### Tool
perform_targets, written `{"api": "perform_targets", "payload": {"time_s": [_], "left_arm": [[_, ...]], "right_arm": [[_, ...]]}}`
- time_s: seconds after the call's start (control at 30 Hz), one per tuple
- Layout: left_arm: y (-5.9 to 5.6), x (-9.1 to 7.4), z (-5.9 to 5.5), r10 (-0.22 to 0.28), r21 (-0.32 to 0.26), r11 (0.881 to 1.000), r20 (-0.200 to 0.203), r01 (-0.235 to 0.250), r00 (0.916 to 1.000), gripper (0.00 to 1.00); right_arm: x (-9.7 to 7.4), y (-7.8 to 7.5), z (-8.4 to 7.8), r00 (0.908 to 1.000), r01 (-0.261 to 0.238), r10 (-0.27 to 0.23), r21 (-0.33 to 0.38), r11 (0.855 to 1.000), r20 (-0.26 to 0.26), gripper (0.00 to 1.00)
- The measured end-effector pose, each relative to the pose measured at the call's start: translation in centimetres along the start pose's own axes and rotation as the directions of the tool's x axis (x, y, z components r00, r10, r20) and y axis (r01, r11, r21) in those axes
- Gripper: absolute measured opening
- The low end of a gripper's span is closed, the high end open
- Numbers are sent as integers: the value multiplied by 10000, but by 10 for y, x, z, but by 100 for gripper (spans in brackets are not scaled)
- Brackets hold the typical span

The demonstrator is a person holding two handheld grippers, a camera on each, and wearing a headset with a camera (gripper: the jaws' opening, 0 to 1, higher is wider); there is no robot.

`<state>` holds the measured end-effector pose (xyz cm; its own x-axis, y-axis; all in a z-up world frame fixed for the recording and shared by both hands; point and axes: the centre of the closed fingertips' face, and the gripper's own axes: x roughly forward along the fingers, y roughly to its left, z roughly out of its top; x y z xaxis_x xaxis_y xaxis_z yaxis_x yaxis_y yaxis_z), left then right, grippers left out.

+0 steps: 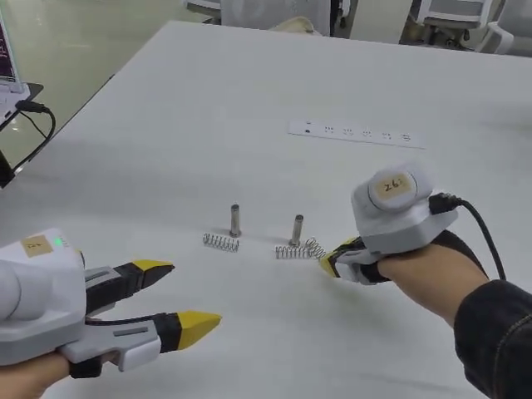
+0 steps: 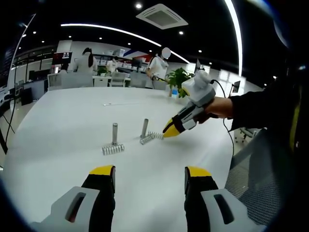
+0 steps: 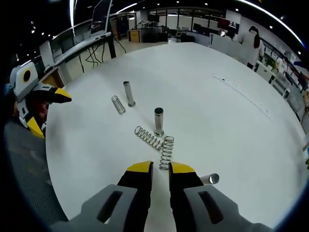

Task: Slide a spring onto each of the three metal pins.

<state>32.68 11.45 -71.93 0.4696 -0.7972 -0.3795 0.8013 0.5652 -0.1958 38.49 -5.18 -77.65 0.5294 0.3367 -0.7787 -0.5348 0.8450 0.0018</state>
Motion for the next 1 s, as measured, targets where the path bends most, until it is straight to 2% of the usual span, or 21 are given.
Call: {"api": "perform_targets", "payload": {"time_s": [0.3,0.6,0.8,1.0], "left_arm": [[0,1,0,-31,-6,10000,-20,31,10000,53],[-1,0,0,-35,12,10000,-14,35,10000,53],[-2,0,1,-44,77,10000,-24,44,10000,53],[-5,1,1,-146,217,9997,-89,148,9999,53]], "right_arm": [[9,-6,-6,9996,95,-93,82,9999,-282,11],[12,-5,-12,9992,74,-75,-17,10000,-382,10],[7,-6,-14,9993,128,-128,3,9999,-352,8],[-8,-3,-12,9996,146,-151,-205,9997,-253,8]]}}
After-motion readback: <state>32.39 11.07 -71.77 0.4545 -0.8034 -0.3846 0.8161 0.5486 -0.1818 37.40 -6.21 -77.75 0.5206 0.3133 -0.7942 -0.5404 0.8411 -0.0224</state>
